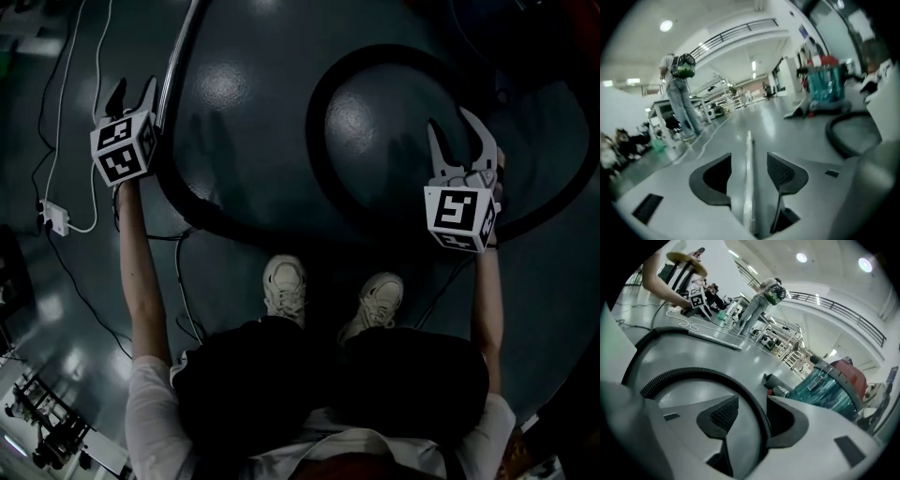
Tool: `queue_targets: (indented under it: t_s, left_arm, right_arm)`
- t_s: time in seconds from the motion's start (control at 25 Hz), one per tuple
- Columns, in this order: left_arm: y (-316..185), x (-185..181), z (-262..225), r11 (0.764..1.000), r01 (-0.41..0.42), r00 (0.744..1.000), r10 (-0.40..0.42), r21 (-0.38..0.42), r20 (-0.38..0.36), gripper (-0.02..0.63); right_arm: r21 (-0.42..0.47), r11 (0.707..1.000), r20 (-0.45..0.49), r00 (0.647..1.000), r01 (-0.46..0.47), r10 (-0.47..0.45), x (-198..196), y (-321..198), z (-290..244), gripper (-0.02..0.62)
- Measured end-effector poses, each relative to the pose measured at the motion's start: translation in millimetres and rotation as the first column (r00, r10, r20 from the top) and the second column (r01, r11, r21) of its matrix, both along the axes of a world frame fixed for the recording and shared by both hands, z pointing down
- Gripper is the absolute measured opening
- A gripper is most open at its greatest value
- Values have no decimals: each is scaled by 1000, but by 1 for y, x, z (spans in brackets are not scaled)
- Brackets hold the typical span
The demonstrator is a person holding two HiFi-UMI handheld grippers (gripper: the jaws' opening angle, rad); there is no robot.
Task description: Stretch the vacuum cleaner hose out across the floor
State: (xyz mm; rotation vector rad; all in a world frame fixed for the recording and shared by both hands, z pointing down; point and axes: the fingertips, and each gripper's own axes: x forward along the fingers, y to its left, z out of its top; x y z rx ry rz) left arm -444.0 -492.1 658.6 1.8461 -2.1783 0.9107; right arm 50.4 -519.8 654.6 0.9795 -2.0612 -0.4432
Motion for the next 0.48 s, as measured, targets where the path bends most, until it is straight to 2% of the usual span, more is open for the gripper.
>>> queue_targets:
  t_s: [0.04,0.08,0.12,0.16,0.2,0.24,0.28,0.32,0.36,0.4,0.44,0.48]
  left_arm:
    - [-5,23,-10,997,-62,990,68,52,-122,242]
    - [-10,47,-16,988,-107,957,132,110,-259,242]
    - [-14,73,-20,975,-139,897,197,172,-395,242]
    - [-17,101,-21,959,-165,815,265,230,-516,242]
    - [-21,132,-20,940,-199,728,331,276,-600,242]
    - [-24,164,-15,918,-258,669,395,301,-630,242]
    - [-25,198,-9,885,-354,657,465,301,-594,242]
    - [-24,232,0,833,-483,674,551,271,-492,242]
    - [-19,268,11,755,-620,673,651,212,-351,242]
    - [-11,303,21,661,-737,626,746,143,-226,242]
    - [-1,337,30,563,-821,545,822,90,-165,242]
    - [10,367,37,474,-878,459,872,63,-168,242]
  right_arm:
    - [-29,999,34,999,-20,21,2,0,1,193]
    - [-70,996,83,995,-49,55,5,0,2,193]
    - [-123,989,146,984,-86,103,10,1,4,193]
    - [-188,974,217,962,-125,165,18,3,6,193]
    - [-263,951,289,927,-162,238,29,5,9,193]
    - [-341,919,351,881,-196,318,42,7,14,193]
    - [-418,880,395,827,-224,399,57,10,20,193]
    - [-489,836,418,774,-249,475,74,15,28,193]
    - [-549,790,421,726,-273,544,92,20,36,193]
    - [-598,745,409,686,-296,601,111,27,45,193]
    - [-634,703,387,655,-322,649,131,36,54,193]
    - [-661,663,359,627,-352,691,150,45,61,193]
